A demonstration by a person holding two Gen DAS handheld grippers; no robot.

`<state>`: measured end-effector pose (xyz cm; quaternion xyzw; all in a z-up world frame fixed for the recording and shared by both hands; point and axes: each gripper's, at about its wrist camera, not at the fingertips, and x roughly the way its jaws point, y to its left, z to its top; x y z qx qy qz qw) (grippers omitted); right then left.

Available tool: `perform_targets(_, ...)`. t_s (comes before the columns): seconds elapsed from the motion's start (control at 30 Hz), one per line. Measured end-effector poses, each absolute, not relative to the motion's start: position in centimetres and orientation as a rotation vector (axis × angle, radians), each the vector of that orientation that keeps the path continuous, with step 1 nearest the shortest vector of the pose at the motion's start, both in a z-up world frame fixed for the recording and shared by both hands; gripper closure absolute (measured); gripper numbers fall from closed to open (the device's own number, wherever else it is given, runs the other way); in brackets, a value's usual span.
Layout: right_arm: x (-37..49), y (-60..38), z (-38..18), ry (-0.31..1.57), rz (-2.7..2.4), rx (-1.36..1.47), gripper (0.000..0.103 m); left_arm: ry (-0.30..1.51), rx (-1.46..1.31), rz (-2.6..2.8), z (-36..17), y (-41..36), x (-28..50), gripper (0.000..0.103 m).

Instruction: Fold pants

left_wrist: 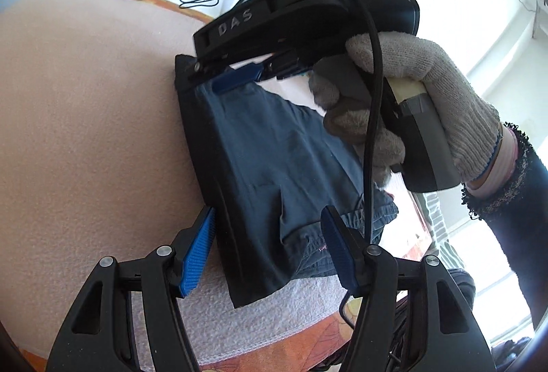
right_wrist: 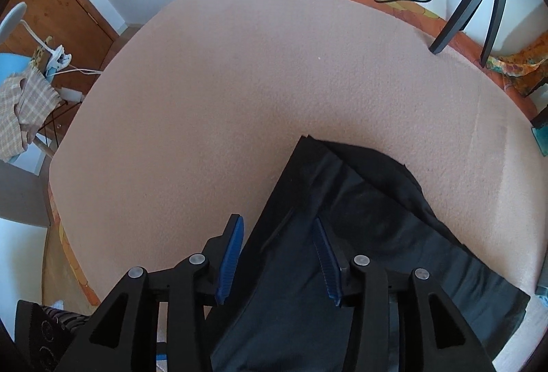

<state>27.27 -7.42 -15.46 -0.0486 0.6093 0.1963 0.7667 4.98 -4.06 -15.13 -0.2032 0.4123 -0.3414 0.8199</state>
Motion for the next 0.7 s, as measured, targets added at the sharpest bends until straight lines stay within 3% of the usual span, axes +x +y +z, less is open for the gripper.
perform_targets(0.4, 25.7, -4.0, -17.1, 1.41, 0.356, -0.278, 0.054, 0.837, -0.365, -0.76, -13.9, -5.9, 4.7, 0.042)
perform_targets(0.5, 25.4, -3.6, -17.8, 1.391, 0.327, -0.326, 0.066, 0.831, -0.306, -0.757, -13.7, -6.8, 4.4, 0.042)
perform_targets(0.57, 24.8, -3.7, -17.7, 1.343, 0.34, -0.334, 0.068, 0.834, -0.295, -0.762, -13.7, -7.1, 4.3, 0.042)
perform_targets(0.63, 24.3, -4.2, -17.6, 1.31, 0.342, -0.337, 0.083, 0.841, -0.293, -0.77, -13.7, -7.2, 3.8, 0.042)
perform_targets(0.7, 24.0, -5.4, -17.4, 1.287, 0.355, -0.265, 0.09, 0.852, -0.287, -0.777, -13.5, -7.2, 3.6, 0.042)
